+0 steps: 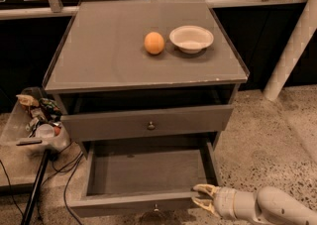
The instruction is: Open middle drawer
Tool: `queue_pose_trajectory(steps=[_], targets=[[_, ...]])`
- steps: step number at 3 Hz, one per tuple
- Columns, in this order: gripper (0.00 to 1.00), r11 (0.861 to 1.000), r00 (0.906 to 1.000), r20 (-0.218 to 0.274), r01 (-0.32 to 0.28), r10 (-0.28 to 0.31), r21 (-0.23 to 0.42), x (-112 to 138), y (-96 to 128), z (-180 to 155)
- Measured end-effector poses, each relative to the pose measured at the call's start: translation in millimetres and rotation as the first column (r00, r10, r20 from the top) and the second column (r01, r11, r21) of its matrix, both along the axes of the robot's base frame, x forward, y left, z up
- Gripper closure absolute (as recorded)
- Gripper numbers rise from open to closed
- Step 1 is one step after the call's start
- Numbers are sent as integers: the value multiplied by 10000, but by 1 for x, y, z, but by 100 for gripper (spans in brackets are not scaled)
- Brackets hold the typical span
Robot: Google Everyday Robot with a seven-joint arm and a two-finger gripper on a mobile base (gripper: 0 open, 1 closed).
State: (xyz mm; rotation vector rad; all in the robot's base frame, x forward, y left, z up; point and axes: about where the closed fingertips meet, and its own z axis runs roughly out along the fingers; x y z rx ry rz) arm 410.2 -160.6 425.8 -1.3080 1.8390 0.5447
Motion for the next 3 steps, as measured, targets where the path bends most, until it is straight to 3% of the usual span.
queue_pose_trajectory(steps=[1,2,3], targets=[[11,10000,10000,0,-1,1,1,0,0,0],[0,10000,10000,0,-1,1,1,0,0,0],[0,10000,10000,0,-1,1,1,0,0,0]])
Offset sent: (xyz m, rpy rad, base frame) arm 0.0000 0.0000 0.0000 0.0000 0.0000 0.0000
